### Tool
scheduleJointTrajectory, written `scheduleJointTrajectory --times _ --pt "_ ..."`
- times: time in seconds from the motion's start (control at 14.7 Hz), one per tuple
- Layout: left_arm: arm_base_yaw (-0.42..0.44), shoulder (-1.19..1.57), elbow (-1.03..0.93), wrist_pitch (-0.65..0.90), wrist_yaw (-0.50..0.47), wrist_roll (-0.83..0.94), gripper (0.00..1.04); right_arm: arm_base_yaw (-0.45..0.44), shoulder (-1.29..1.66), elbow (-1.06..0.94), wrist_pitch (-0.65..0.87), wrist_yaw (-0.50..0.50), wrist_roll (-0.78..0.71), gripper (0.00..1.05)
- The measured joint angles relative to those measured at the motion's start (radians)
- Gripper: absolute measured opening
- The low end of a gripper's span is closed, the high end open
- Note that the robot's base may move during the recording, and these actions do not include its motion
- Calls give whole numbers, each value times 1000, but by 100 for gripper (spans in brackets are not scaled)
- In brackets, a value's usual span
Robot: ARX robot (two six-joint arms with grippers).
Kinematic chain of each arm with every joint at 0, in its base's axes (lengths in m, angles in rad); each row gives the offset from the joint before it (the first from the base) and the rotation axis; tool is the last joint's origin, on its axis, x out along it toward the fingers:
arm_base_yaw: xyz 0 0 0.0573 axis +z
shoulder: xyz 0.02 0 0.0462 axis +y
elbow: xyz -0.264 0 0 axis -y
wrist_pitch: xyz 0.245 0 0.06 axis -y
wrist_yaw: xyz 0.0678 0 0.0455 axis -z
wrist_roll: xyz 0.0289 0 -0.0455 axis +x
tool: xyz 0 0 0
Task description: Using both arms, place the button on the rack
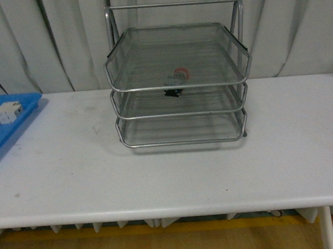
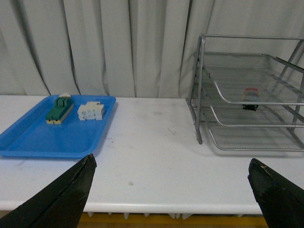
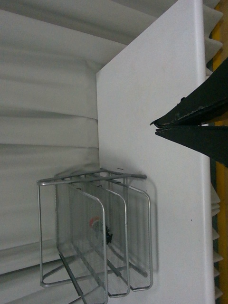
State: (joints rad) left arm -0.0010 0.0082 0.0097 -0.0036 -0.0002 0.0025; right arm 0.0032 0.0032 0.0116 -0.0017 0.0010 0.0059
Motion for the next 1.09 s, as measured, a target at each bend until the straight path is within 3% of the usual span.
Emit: scheduleJointTrajectory --times 0.2,0.27,0.75,1.09 --pt "0 0 0 0 0 0 98 0 0 0 -2 0 0 2" --pt "0 0 0 0 0 0 98 0 0 0 -2 0 -1 8" --pt "0 0 0 0 0 0 98 0 0 0 -2 0 -1 99" --pt "0 0 0 0 0 0 98 0 0 0 -2 0 -1 98"
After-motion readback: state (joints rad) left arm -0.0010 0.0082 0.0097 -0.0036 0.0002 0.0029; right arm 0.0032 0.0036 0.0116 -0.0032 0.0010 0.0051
